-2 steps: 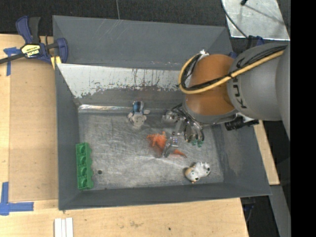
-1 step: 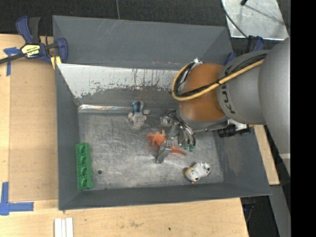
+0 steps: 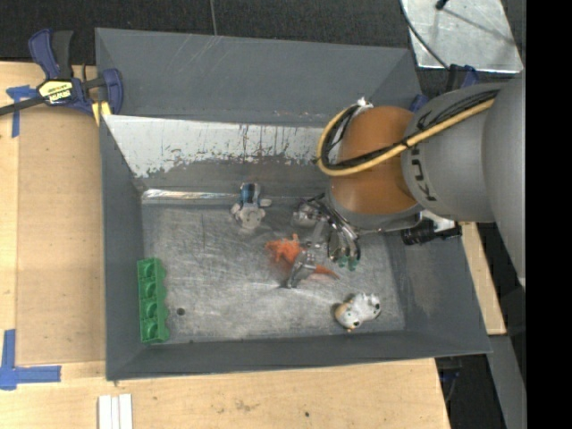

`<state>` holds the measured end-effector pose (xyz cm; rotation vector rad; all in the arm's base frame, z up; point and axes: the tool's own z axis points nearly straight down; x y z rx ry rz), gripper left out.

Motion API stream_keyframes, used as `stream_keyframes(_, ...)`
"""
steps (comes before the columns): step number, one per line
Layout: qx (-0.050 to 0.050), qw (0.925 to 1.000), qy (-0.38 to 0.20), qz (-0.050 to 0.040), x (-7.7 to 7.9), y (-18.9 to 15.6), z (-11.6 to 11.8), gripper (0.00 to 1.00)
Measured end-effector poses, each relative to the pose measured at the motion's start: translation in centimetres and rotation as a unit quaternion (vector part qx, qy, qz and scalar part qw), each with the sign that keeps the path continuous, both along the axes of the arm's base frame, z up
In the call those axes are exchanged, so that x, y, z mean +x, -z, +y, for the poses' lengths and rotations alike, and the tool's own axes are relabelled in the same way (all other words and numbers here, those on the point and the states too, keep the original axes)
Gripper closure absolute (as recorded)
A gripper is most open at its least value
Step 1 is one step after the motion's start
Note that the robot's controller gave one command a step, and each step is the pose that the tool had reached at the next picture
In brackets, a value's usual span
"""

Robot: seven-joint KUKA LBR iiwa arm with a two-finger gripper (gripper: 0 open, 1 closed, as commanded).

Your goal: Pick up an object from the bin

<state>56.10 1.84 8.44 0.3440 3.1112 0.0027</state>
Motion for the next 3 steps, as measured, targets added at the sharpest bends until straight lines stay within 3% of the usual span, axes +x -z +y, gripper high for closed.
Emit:
stream_keyframes(1, 0.000, 1.0000, 0.000, 0.0035, 0.54, 1.74, -0.02, 0.00)
stream_keyframes(2, 0.001, 0.9993, 0.036, -0.0024, -0.05, 0.99, -0.55, 1.00)
stream_keyframes(3, 0.001, 0.9993, 0.036, -0.0024, -0.05, 0.99, -0.55, 1.00)
